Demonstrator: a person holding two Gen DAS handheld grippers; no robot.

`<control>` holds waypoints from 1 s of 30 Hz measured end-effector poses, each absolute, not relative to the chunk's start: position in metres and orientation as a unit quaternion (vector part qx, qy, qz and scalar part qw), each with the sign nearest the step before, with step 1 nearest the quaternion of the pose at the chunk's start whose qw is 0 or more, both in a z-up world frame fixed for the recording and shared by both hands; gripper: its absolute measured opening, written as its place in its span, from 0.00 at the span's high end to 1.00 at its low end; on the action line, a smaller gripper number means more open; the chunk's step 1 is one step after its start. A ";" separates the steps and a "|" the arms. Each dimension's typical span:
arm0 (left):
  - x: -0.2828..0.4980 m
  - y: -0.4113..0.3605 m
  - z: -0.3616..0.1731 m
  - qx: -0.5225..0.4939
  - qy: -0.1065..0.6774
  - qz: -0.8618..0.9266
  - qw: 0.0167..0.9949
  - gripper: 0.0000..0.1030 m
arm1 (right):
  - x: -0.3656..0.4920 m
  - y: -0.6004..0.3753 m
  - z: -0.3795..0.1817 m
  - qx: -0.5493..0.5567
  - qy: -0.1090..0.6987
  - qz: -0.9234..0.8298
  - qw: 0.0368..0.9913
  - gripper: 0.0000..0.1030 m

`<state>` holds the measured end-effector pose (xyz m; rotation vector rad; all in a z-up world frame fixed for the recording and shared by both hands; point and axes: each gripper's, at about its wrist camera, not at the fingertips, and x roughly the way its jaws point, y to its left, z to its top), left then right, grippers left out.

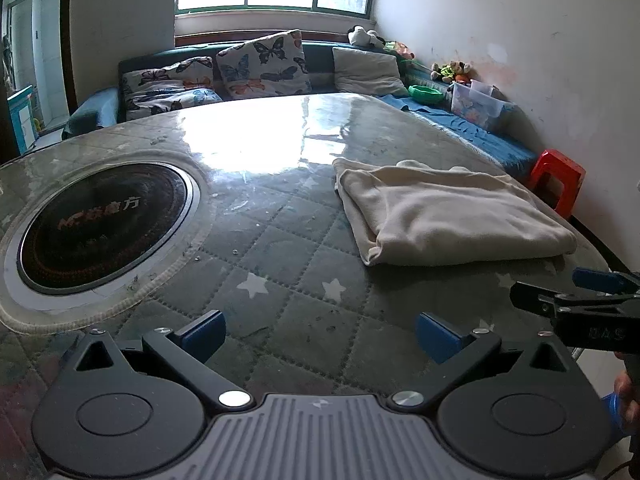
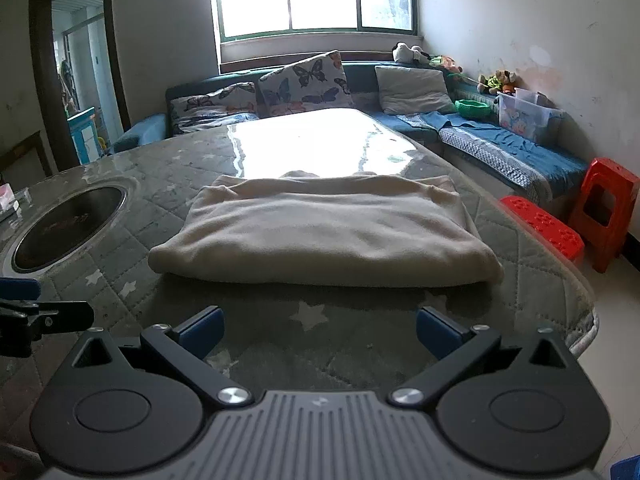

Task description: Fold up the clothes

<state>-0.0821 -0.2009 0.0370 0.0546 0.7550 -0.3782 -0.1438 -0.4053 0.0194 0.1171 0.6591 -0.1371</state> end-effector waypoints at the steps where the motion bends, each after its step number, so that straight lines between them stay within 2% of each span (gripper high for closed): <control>1: -0.082 -0.202 0.036 0.028 0.368 -0.183 0.911 0.00 | -0.144 -0.405 0.019 0.058 0.323 -0.067 0.942 0.00; 30: -0.098 -0.227 0.044 0.064 0.368 -0.179 0.910 0.00 | -0.158 -0.407 0.019 0.076 0.320 -0.076 0.941 0.00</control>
